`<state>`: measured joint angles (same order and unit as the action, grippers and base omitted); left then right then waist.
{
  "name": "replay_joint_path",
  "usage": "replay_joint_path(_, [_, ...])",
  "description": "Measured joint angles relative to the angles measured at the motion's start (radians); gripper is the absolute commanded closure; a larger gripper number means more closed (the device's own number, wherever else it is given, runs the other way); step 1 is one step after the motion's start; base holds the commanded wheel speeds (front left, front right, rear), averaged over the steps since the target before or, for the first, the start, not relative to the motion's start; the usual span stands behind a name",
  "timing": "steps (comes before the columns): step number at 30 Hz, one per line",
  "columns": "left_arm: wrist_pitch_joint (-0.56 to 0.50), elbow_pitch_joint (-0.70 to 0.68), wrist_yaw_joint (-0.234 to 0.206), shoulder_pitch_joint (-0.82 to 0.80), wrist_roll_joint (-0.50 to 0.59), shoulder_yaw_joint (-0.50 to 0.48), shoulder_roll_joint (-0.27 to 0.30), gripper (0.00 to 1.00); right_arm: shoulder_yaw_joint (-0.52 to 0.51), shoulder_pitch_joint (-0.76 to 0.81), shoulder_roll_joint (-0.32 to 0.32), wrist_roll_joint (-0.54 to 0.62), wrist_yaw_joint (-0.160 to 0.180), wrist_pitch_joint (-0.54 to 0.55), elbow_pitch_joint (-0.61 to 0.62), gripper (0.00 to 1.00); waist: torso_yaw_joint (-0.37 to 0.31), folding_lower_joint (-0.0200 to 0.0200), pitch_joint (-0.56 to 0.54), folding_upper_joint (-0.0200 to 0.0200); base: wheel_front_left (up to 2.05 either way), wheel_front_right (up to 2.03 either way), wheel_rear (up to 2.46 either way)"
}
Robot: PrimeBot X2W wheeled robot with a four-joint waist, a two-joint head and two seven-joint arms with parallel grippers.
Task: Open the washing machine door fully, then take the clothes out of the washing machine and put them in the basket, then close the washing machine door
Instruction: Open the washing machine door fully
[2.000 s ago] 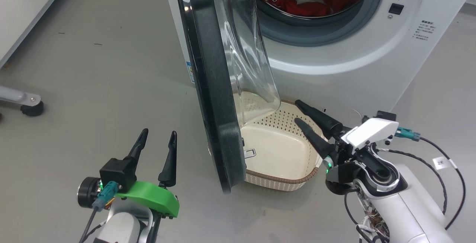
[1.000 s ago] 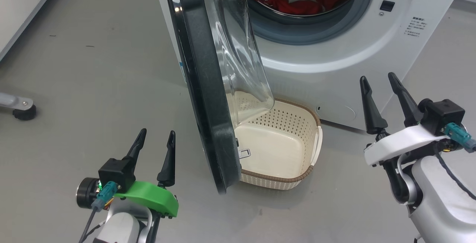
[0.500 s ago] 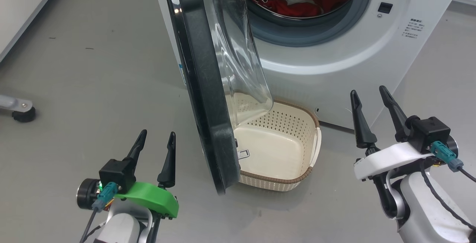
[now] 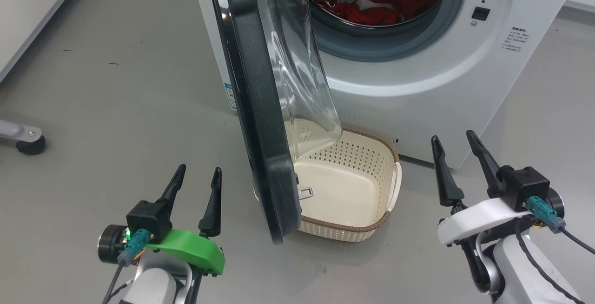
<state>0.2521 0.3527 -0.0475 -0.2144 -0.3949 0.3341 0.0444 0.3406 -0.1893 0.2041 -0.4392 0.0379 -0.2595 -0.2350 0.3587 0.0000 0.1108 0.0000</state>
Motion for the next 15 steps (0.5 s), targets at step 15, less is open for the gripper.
replay_joint_path(15, [0.0,0.001,0.0,0.007,0.0,0.005,0.0,0.0,-0.041,0.017,-0.035,0.029,-0.018,0.0,-0.014,0.0,0.005,0.0,-0.003,0.0,0.0,0.0,0.0])
